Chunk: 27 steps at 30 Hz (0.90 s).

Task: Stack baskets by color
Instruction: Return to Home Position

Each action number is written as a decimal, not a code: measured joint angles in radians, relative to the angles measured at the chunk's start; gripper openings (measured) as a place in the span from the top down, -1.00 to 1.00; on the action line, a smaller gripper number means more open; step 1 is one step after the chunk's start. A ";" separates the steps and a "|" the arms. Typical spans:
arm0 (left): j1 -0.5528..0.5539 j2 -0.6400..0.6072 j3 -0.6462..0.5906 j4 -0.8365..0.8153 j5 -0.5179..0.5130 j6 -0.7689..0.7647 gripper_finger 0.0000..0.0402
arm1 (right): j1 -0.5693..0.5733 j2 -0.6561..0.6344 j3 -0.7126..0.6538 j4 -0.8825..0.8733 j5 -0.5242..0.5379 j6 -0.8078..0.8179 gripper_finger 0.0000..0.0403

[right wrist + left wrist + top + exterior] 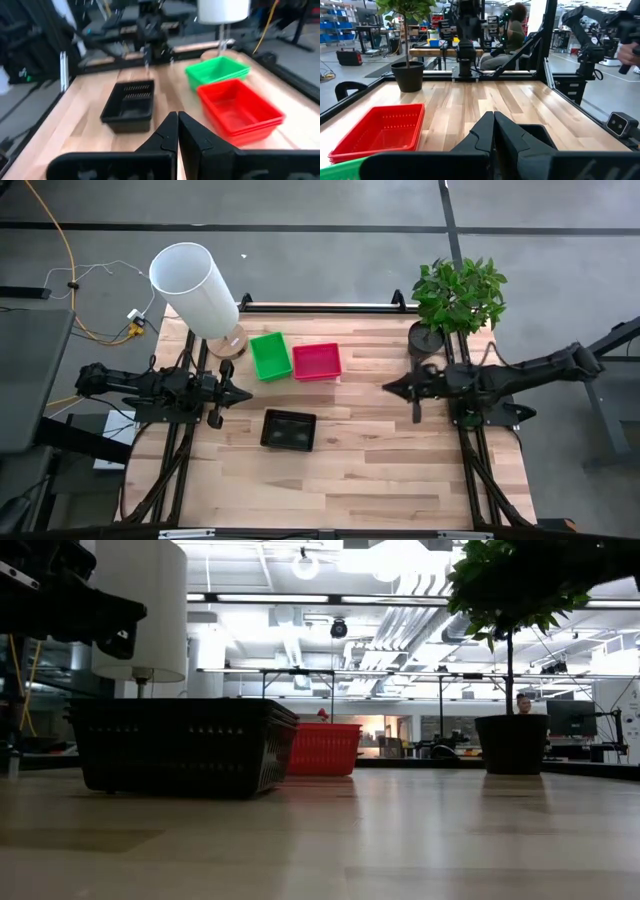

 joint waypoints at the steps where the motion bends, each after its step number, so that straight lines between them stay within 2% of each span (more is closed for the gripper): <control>1: 0.000 0.000 0.000 0.000 0.000 0.000 1.00 | -0.014 -0.039 -0.013 -0.003 -0.003 -0.001 1.00; 10: 0.000 0.000 0.000 0.000 0.000 0.000 1.00 | -0.111 -0.310 -0.027 -0.138 -0.054 -0.050 1.00; 15: 0.000 0.000 0.000 0.000 0.000 0.000 1.00 | -0.116 -0.367 -0.183 0.060 -0.124 -0.058 1.00; 20: 0.000 0.000 0.000 0.000 0.000 0.000 1.00 | -0.143 -0.430 -0.312 0.173 -0.129 -0.068 1.00; 27: 0.000 0.000 0.000 0.000 0.000 0.000 1.00 | -0.227 -0.561 -0.332 0.006 -0.176 -0.061 1.00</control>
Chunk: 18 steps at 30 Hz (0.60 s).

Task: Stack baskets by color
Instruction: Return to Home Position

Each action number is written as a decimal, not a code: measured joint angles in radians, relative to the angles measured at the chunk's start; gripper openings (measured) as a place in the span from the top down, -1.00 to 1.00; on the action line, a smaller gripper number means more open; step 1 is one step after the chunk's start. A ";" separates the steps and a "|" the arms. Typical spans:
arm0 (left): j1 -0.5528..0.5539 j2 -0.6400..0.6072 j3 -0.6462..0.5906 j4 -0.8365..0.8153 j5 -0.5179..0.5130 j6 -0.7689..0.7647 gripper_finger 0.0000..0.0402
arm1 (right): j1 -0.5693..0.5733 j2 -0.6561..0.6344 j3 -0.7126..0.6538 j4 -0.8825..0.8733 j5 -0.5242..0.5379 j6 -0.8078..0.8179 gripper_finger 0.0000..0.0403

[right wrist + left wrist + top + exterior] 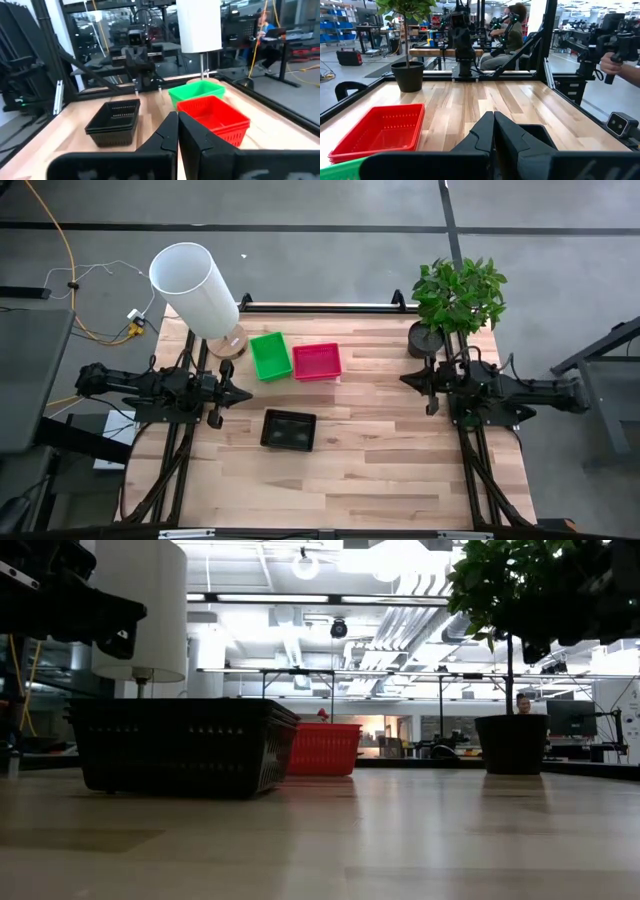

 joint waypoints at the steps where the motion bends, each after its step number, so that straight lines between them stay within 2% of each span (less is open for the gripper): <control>1: 0.000 0.000 0.000 0.000 0.000 0.000 1.00 | -0.009 -0.021 0.000 -0.027 -0.016 0.003 1.00; 6: 0.000 0.000 0.000 0.000 0.000 0.000 1.00 | -0.021 -0.106 -0.002 -0.220 -0.036 -0.021 1.00; 9: 0.000 0.000 0.000 0.001 0.000 0.000 1.00 | -0.017 -0.111 -0.003 -0.216 -0.051 -0.050 1.00; 14: 0.000 0.000 0.000 0.002 0.000 0.000 1.00 | -0.016 -0.111 -0.012 -0.181 0.027 -0.123 1.00; 18: 0.000 0.000 0.000 0.002 0.000 0.000 1.00 | -0.016 -0.111 -0.012 -0.179 0.040 -0.093 1.00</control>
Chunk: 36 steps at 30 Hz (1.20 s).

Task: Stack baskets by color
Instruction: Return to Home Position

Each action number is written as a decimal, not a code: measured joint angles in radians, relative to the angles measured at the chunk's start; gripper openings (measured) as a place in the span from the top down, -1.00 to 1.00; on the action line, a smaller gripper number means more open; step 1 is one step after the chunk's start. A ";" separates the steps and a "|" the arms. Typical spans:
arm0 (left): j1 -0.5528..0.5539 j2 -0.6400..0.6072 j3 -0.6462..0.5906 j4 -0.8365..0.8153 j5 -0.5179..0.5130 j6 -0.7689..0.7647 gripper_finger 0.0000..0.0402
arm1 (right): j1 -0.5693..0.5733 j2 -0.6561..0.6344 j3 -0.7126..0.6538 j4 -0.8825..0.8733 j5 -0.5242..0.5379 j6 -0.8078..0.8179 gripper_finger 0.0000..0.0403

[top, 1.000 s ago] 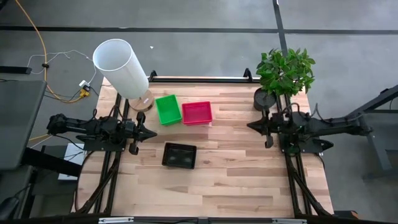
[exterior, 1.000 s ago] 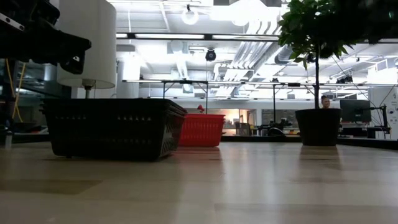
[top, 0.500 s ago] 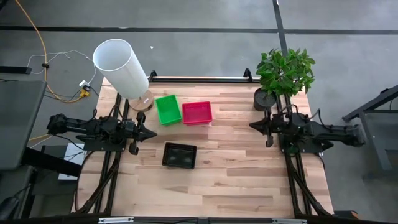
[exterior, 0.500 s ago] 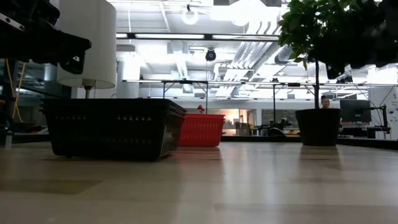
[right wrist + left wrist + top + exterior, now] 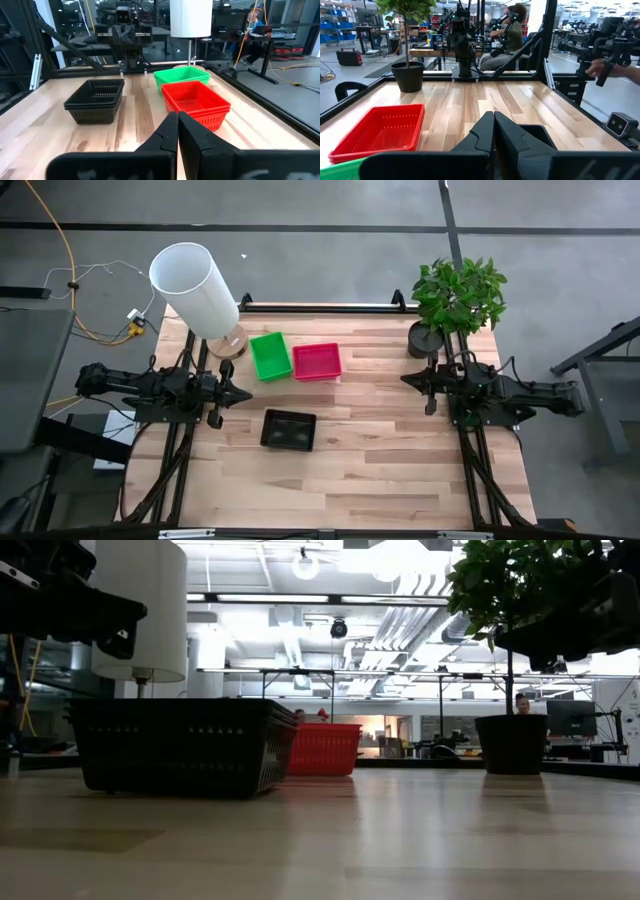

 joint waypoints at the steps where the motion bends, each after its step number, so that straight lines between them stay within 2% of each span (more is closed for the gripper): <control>1: 0.000 0.000 0.000 0.000 0.000 0.000 1.00 | 0.000 0.000 0.000 0.000 0.000 0.000 1.00; 11: -0.026 -0.049 0.000 0.001 0.000 0.000 1.00 | 0.000 0.000 0.000 0.000 0.000 0.000 1.00; 18: -0.033 -0.046 0.000 0.001 0.000 0.000 1.00 | 0.001 -0.028 0.000 0.001 -0.003 0.000 1.00; 23: -0.033 -0.046 0.000 0.001 0.001 0.000 1.00 | 0.001 -0.033 -0.029 0.076 -0.004 0.000 1.00; 36: -0.033 -0.046 0.000 0.002 -0.001 0.000 1.00 | 0.002 -0.025 -0.028 0.075 -0.004 0.000 1.00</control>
